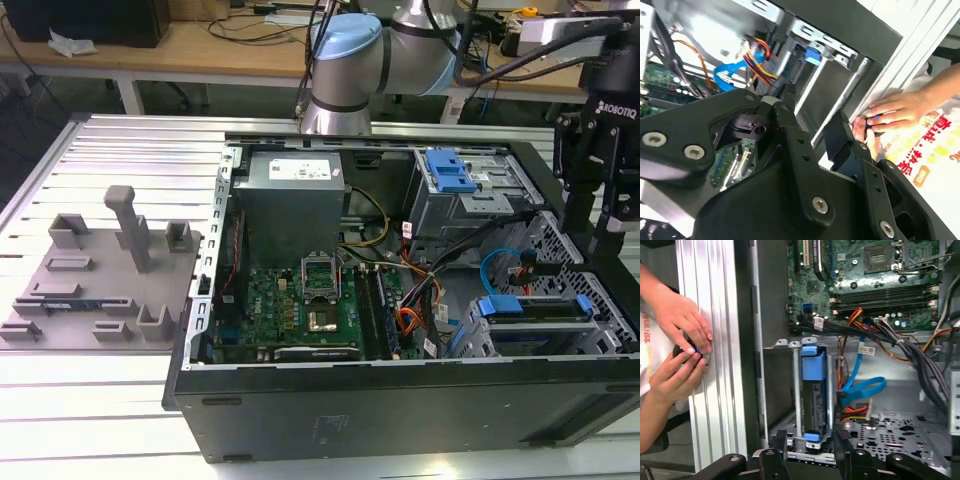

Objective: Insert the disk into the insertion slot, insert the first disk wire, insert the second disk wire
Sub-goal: 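Insert the first disk wire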

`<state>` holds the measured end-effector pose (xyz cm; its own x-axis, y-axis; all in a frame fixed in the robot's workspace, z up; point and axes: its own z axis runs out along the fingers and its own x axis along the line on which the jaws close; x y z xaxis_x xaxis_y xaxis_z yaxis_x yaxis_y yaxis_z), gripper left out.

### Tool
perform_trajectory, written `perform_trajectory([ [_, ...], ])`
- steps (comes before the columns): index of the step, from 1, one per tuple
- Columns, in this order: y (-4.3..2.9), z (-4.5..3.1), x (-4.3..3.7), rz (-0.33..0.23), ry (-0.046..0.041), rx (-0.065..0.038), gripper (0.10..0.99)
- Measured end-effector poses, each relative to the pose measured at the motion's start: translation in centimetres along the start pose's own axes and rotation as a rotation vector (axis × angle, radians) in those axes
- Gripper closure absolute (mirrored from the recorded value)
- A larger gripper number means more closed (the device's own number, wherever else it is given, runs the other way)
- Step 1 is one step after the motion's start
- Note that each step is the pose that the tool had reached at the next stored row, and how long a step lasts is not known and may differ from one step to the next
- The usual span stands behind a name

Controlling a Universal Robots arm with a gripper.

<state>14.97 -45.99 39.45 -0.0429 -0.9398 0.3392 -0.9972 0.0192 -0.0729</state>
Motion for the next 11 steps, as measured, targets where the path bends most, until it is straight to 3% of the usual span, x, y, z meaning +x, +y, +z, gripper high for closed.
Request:
perform_trajectory([
  [2,0.01,0.07,-0.23,0.005,0.0013,0.007,0.584],
  [3,0.01,0.14,-0.25,0.013,0.0020,0.005,0.584],
  [8,0.06,0.74,-0.47,0.088,0.0086,-0.021,0.584],
  [11,0.11,1.22,-0.68,0.090,0.0099,-0.022,0.584],
])
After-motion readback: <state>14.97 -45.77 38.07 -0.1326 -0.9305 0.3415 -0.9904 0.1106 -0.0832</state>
